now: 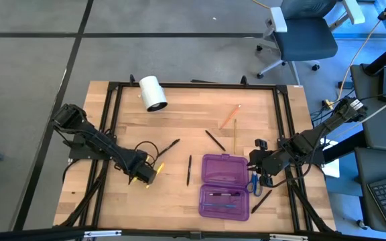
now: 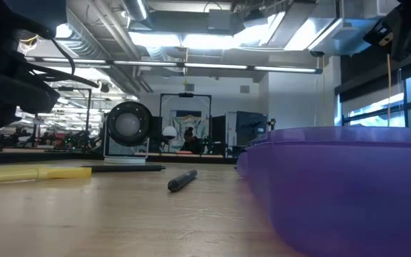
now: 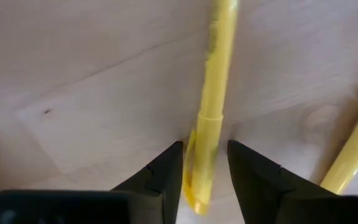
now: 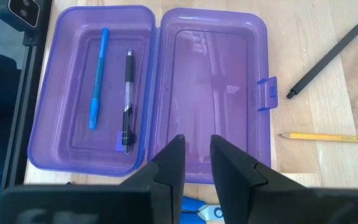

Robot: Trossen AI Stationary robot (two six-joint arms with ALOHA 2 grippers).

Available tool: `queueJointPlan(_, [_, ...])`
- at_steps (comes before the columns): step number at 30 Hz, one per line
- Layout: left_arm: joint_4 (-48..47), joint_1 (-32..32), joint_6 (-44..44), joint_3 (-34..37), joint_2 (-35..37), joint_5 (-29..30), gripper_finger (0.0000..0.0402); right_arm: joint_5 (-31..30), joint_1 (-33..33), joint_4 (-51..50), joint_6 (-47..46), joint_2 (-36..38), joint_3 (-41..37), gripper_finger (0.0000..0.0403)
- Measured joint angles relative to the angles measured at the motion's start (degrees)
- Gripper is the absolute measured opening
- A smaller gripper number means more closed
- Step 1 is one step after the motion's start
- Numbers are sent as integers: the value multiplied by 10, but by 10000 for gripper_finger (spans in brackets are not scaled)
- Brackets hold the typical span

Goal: Pick & place school supplies into a supply box
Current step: Put the left yellow pen into the purple supply box

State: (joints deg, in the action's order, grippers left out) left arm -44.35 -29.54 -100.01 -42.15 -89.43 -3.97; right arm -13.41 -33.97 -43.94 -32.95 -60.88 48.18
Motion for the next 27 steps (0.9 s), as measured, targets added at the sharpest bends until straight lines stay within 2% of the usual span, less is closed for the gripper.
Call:
queueJointPlan(9, [5, 0, 39, -3, -1, 2, 34, 0, 0, 0, 0, 0, 0, 81])
queueJointPlan(13, [-15, -2, 69, -33, -5, 29, 33, 0, 0, 0, 0, 0, 0, 81])
queueJointPlan(19, [-18, -1, 118, -92, 13, 110, 45, 0, 0, 0, 0, 0, 0, 81])
queueJointPlan(23, [87, 2, 217, -124, 24, 173, 38, 0, 0, 0, 0, 0, 0, 81])
queueJointPlan(27, [307, 13, 410, -147, 14, 192, 40, -5, 1, 0, 0, 0, 0, 81])
